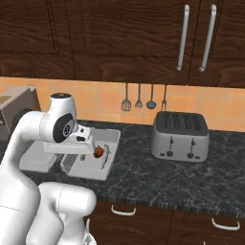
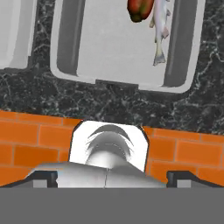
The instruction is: Place one bell pepper and one fish in each tupperware on the nearby counter, to pack two identical lunches.
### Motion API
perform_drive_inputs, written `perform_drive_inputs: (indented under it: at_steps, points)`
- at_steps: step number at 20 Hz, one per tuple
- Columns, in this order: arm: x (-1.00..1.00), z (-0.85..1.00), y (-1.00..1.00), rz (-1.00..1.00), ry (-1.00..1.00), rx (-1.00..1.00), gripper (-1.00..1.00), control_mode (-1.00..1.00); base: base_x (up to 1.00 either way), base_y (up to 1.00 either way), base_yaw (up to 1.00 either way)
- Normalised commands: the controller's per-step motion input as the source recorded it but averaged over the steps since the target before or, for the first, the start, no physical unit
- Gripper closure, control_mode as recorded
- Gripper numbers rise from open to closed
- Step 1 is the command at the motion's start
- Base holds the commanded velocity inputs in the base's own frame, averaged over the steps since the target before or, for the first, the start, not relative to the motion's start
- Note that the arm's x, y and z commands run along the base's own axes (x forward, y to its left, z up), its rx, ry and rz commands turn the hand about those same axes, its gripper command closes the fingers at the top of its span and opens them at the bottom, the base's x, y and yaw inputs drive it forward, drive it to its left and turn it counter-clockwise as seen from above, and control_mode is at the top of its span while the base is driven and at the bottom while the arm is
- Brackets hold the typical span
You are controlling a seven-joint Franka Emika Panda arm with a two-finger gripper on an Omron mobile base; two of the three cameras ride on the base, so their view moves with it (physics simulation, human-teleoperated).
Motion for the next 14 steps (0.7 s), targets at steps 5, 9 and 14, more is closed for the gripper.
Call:
perform_drive_inputs:
  at_steps: [5,9,14]
  points:
    - [-1.00,0.75,0.00,0.00,-0.21,0.00,-1.00,-1.00,0.00,0.00,0.00]
    - [-0.97,0.34,0.00,0.00,-0.31,0.00,-1.00,-1.00,0.00,0.00,0.00]
    - [0.00,0.00,0.00,0.00,0.00,0.00,-1.00,-1.00,0.00,0.00,0.00]
